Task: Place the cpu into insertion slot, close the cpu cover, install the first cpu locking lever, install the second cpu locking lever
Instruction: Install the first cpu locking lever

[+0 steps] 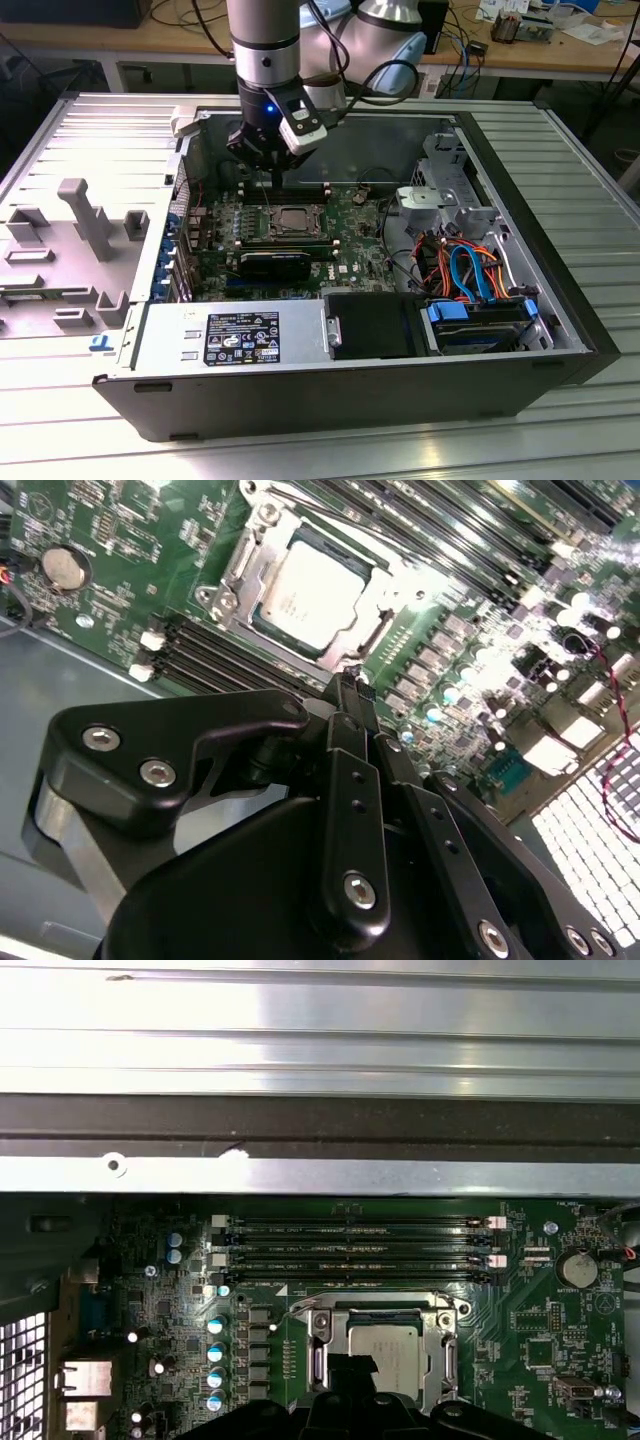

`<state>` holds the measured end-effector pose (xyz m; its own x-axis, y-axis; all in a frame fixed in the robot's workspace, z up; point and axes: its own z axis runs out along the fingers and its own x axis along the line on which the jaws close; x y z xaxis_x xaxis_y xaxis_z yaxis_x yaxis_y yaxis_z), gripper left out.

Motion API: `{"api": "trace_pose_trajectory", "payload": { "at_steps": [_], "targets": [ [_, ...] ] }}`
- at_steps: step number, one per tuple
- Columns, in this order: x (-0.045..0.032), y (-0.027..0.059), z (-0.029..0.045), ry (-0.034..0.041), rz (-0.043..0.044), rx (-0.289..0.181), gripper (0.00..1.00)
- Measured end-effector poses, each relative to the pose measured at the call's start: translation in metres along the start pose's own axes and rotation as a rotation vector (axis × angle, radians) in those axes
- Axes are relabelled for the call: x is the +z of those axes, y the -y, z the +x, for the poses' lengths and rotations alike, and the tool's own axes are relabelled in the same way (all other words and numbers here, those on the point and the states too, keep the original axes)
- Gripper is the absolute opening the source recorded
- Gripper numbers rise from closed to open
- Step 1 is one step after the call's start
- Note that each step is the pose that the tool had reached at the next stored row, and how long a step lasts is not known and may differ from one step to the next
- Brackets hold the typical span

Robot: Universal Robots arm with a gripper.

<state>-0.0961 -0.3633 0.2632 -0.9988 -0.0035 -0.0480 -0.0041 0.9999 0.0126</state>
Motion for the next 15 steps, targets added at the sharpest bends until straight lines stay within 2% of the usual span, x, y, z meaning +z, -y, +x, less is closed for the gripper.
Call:
{"api": "trace_pose_trajectory", "payload": {
  "at_steps": [4,8,9,15],
  "targets": [
    [-0.0003,0.0,0.0091,0.0,-0.0002,-0.004,0.11],
    [-0.0005,-0.0001,0.015,-0.0003,-0.0011,-0.023,0.11],
    [-0.0006,-0.0001,0.0193,-0.0005,-0.0017,-0.034,0.11],
    [-0.0009,-0.0001,0.0275,-0.0007,-0.0032,-0.067,0.11]
  ]
}}
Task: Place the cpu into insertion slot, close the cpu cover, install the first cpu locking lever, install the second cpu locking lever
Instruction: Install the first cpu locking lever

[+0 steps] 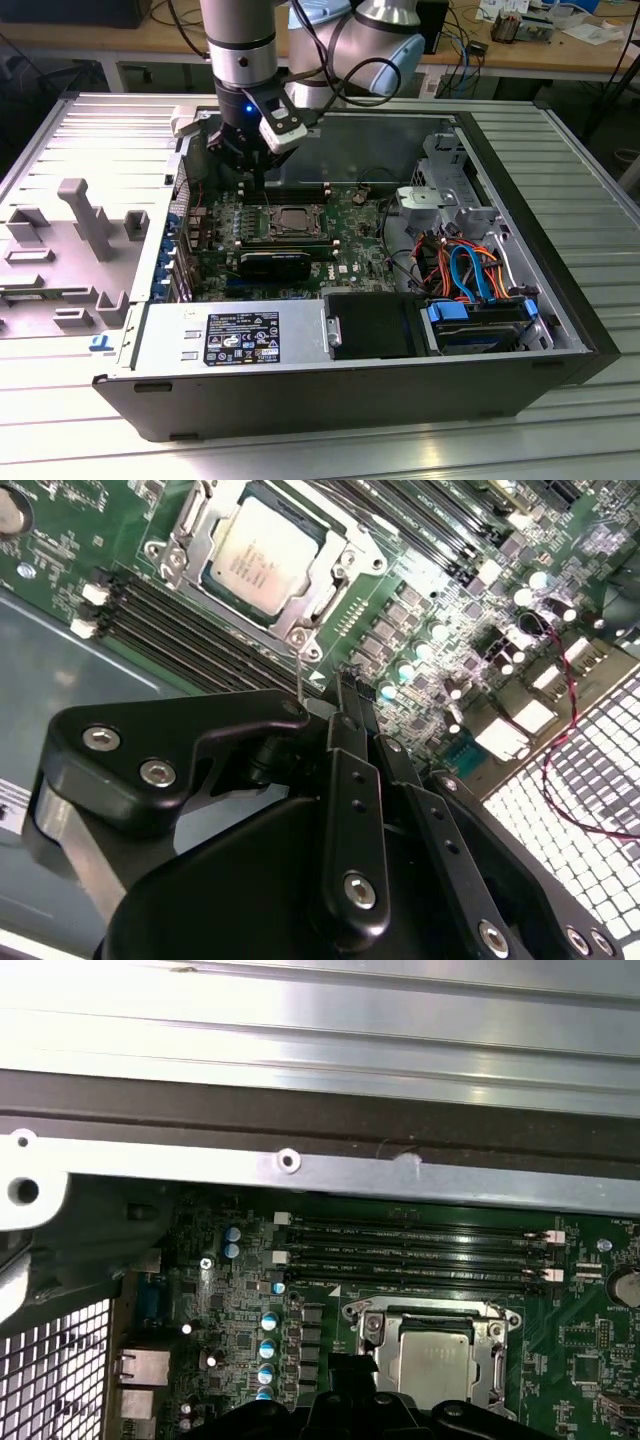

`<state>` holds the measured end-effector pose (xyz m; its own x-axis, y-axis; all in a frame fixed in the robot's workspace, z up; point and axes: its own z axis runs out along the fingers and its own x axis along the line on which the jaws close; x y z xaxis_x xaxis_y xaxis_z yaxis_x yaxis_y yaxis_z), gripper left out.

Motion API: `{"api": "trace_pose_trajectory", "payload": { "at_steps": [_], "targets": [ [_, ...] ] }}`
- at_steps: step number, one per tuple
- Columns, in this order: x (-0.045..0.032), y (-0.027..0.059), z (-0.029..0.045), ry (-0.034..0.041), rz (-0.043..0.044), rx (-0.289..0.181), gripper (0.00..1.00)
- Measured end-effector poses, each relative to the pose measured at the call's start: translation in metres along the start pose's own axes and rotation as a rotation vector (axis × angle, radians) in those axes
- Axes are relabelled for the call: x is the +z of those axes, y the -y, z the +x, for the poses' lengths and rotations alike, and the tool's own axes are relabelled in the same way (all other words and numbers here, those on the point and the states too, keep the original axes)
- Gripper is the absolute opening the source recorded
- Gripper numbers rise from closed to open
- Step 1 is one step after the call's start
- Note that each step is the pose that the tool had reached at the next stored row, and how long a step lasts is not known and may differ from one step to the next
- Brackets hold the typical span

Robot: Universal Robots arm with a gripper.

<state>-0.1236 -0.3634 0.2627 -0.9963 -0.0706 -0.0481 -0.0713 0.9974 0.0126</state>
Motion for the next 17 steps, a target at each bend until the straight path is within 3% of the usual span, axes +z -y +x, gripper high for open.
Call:
{"api": "trace_pose_trajectory", "payload": {
  "at_steps": [5,13,17],
  "targets": [
    [-0.0002,-0.0008,0.0047,-0.0003,-0.0002,-0.006,0.11],
    [0.0002,-0.0086,0.0063,-0.0002,-0.0007,-0.014,0.11],
    [0.0007,-0.0175,0.0058,-0.0004,-0.001,-0.022,0.11]
  ]
}}
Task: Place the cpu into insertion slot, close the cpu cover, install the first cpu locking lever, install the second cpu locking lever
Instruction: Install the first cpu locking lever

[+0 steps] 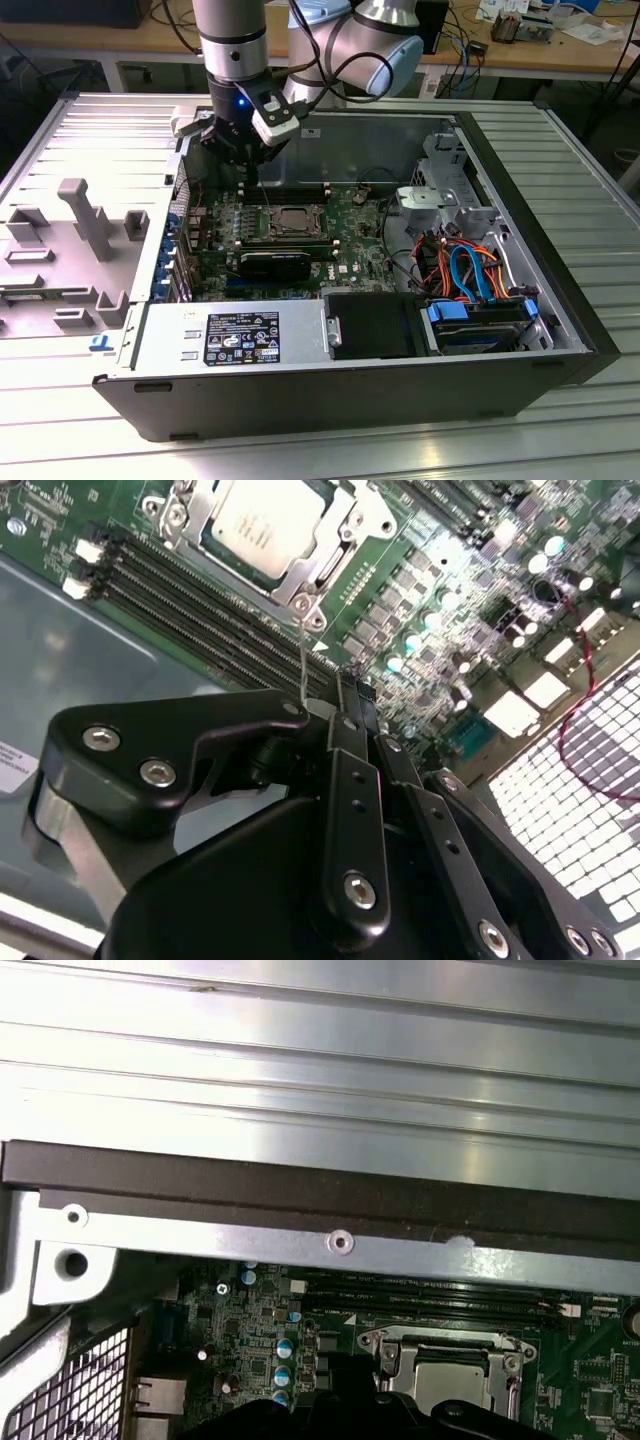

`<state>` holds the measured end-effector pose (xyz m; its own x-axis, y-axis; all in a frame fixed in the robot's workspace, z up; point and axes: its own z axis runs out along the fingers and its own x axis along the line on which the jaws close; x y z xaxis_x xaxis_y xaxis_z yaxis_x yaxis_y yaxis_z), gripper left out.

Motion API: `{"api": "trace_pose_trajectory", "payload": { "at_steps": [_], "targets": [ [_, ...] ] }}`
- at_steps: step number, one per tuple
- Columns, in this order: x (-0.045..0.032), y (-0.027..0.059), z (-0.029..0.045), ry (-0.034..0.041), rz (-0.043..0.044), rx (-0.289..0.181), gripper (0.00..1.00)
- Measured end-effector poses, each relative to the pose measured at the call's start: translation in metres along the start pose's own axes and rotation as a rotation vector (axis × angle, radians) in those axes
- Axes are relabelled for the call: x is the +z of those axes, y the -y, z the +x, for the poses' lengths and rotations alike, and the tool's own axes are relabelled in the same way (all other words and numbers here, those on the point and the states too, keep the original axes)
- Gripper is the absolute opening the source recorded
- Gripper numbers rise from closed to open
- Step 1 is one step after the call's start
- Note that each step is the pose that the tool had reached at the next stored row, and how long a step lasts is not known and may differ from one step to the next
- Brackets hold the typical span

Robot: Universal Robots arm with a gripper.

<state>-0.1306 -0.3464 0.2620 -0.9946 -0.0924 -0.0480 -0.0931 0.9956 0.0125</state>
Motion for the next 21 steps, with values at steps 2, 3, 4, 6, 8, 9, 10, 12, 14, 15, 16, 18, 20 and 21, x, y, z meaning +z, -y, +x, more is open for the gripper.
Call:
{"api": "trace_pose_trajectory", "payload": {
  "at_steps": [2,3,4,6,8,9,10,12,14,15,16,18,20,21],
  "targets": [
    [0.0001,-0.0009,-0.0005,0.0,-0.0001,-0.001,0.11],
    [0.0002,-0.001,-0.0014,0.0,-0.0002,-0.001,0.11],
    [0.0002,-0.0009,-0.0028,0.0,-0.0002,-0.001,0.11],
    [0.0004,-0.0007,-0.0055,0.0,-0.0001,-0.001,0.11],
    [0.0004,-0.0006,-0.006,0.0,-0.0001,-0.001,0.11],
    [0.0004,-0.0006,-0.0062,0.0,-0.0001,-0.001,0.11],
    [0.0004,-0.0006,-0.0063,-0.0001,-0.0001,-0.001,0.11],
    [0.0004,-0.0006,-0.0064,0.0,-0.0001,-0.001,0.11],
    [0.0005,-0.0005,-0.0074,0.0,-0.0001,-0.001,0.11],
    [0.0005,-0.0004,-0.0081,-0.0001,0.0,-0.001,0.11],
    [0.0005,-0.0004,-0.0087,-0.0001,-0.0001,-0.001,0.11],
    [0.0006,-0.0003,-0.0093,0.0,-0.0001,-0.001,0.11],
    [0.0006,-0.0003,-0.0103,0.0,-0.0001,-0.001,0.11],
    [0.0006,-0.0002,-0.0108,0.0,-0.0001,-0.001,0.11]
  ]
}}
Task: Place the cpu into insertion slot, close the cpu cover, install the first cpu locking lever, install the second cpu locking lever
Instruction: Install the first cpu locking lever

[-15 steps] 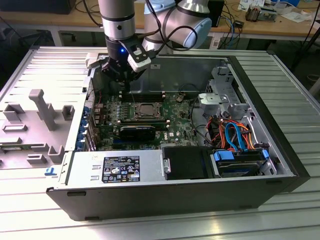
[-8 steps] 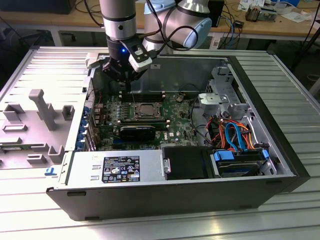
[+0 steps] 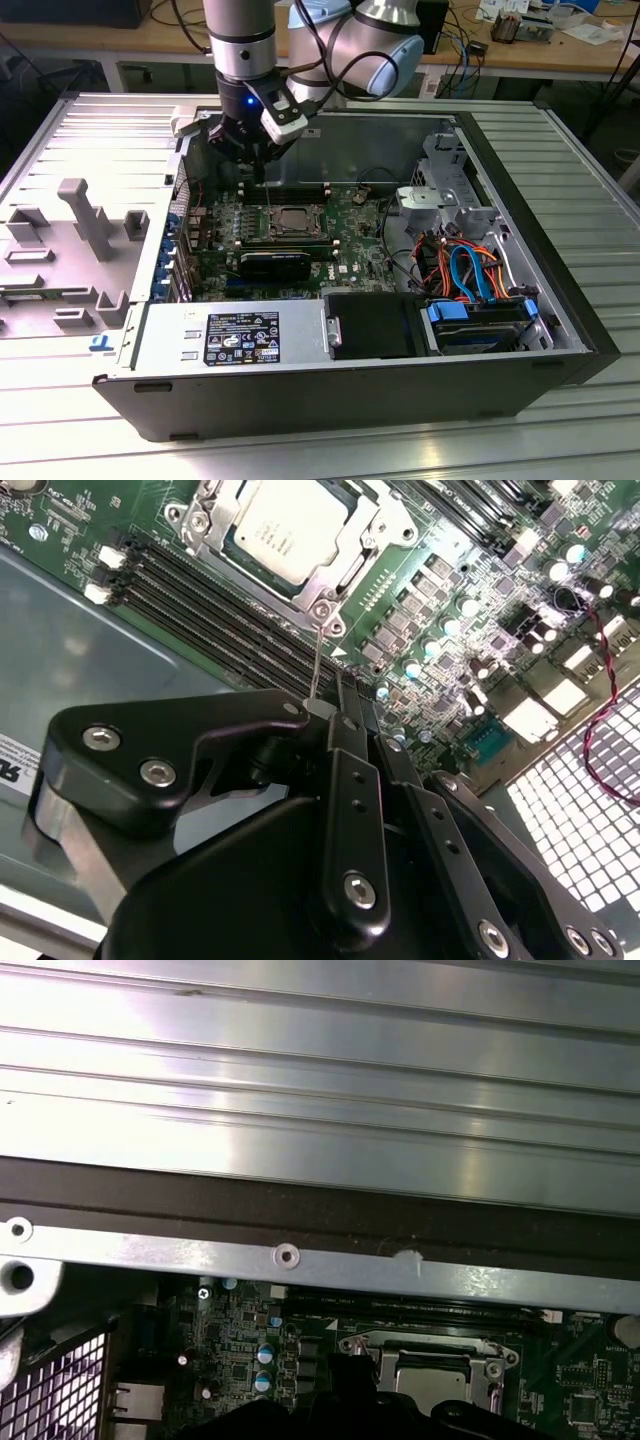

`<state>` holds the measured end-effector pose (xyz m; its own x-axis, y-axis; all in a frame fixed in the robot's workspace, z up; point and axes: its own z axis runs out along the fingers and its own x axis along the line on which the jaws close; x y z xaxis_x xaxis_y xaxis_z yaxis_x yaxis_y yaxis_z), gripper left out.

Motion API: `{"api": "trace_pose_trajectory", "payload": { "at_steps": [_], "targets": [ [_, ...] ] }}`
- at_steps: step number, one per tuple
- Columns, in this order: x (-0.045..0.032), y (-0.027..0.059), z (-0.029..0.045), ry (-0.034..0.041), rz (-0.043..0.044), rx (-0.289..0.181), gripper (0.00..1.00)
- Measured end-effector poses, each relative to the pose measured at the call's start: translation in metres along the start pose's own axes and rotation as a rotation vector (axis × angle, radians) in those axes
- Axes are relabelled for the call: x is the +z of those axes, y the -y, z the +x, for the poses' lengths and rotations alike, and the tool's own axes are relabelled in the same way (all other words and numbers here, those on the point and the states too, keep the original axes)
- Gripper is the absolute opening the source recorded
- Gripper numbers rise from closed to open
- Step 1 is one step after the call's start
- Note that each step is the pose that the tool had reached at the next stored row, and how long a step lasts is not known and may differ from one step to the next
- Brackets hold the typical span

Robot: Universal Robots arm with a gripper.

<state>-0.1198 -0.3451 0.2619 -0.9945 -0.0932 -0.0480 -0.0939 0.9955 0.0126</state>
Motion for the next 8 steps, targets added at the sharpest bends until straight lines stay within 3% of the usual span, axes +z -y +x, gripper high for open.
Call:
{"api": "trace_pose_trajectory", "payload": {
  "at_steps": [8],
  "targets": [
    [0.0005,0.001,-0.01,0.0,0.0,0.0,0.11]
  ]
}}
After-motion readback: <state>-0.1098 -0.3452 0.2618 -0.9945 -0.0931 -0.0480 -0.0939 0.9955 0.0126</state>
